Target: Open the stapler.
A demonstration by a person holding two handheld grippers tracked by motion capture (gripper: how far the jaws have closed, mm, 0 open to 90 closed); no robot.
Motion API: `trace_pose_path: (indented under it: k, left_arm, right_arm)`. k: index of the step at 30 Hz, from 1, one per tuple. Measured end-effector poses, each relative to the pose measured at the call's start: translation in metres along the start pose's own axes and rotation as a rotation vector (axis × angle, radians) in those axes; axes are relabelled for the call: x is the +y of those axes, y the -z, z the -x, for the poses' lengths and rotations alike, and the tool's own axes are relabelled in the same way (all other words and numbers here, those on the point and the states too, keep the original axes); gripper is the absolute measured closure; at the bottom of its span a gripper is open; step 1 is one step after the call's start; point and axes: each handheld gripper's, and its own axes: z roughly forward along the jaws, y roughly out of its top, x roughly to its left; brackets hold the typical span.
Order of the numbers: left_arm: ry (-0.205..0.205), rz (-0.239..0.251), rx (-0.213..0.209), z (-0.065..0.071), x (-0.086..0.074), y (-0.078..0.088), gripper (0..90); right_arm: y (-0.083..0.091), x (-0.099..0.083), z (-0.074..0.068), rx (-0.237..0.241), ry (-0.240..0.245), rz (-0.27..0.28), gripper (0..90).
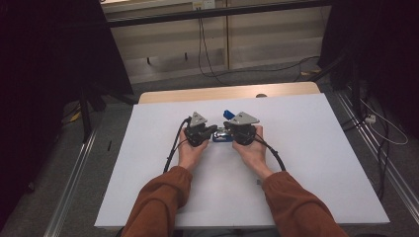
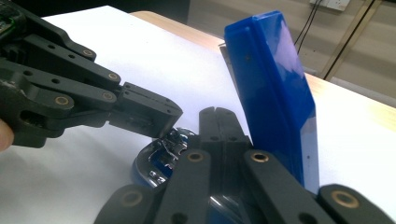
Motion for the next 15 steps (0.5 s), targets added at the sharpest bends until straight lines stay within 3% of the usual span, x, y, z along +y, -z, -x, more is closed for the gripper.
trace_pose_path:
  k: [15]
  left_arm:
    - [0.005,-0.001,0.004,-0.0003,0.0006,0.0000,90.0]
  right_arm:
    - [0.0073,0.0019,0.0078,-0.038,0.005,0.016,90.0]
